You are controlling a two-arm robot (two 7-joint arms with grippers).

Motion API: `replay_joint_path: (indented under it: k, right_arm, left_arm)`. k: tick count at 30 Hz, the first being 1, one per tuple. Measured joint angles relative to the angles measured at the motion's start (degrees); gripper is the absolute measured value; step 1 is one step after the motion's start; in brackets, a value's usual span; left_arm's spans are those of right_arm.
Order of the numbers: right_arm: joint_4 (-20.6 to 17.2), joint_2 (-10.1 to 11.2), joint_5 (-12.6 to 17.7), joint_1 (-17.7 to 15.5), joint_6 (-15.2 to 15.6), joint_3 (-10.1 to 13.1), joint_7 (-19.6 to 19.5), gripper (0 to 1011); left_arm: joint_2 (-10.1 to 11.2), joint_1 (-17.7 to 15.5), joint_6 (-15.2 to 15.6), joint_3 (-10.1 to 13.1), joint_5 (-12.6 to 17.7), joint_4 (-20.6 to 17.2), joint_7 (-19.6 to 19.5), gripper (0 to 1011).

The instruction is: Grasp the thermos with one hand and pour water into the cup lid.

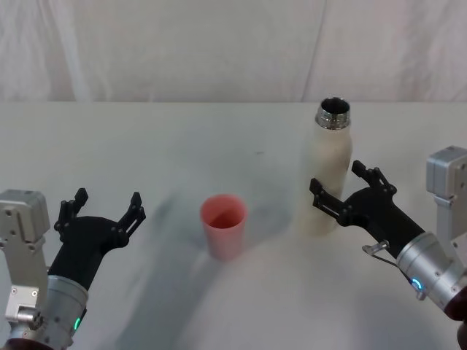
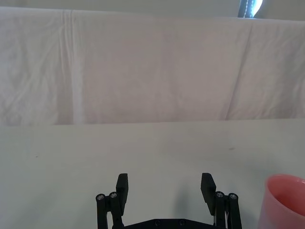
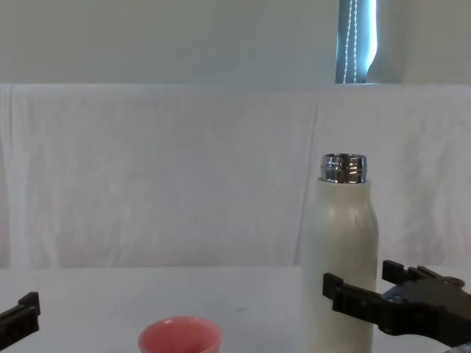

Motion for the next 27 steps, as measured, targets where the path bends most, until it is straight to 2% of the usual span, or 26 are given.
replay_joint_path:
  k: [20,27]
  right_arm:
    - [-5.52,1.52,0.12,-5.72,-1.11,2.18,-1.55,1000]
    - [-8.19,0.71,-5.25,-8.89,-2.82,2.43,-5.8,1000]
  left_arm:
    - [0.0,0.0,0.0,0.0,0.0,0.0,0.0,1001]
    - [0.0,0.0,0.0,0.0,0.0,0.0,0.0,1001]
